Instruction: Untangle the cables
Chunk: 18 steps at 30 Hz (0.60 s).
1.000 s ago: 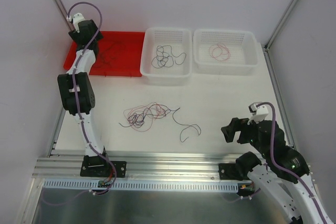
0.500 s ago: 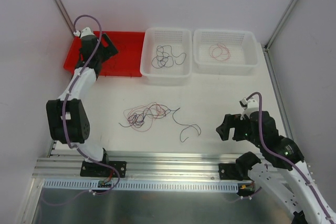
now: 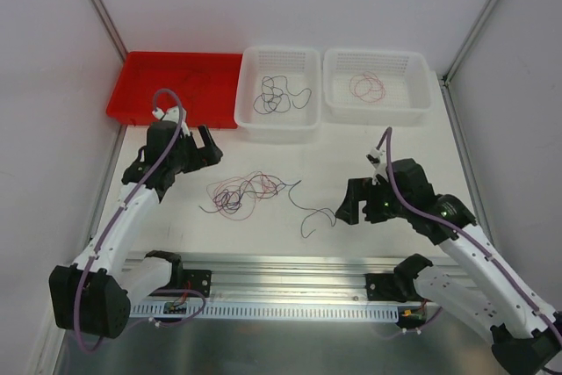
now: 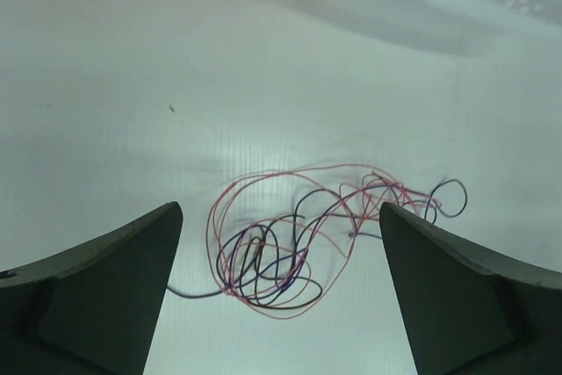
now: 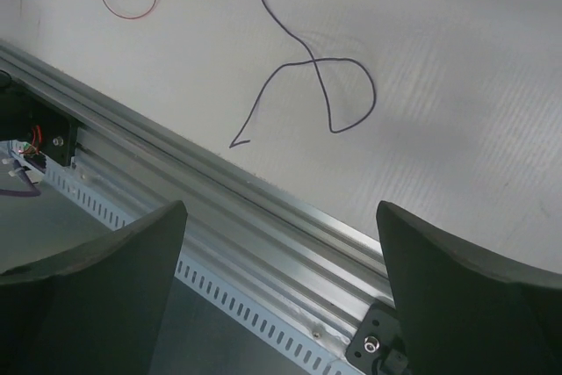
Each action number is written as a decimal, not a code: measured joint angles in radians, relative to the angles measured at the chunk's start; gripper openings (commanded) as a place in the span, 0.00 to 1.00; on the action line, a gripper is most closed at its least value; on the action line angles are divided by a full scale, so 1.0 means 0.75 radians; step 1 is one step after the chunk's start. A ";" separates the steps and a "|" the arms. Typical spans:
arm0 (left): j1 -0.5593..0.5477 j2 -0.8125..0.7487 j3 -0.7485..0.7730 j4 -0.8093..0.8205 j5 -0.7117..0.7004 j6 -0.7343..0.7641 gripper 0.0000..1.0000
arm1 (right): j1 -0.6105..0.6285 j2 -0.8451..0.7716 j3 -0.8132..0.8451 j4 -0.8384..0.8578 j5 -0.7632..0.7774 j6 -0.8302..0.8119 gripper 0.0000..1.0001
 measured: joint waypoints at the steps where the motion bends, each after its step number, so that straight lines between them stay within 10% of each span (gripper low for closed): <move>1: -0.008 -0.016 -0.028 -0.024 0.016 0.007 0.95 | 0.018 0.031 0.000 0.030 -0.007 0.012 0.93; 18: -0.033 0.248 -0.119 -0.155 0.199 0.075 0.78 | 0.312 0.684 0.109 0.509 0.192 0.122 0.70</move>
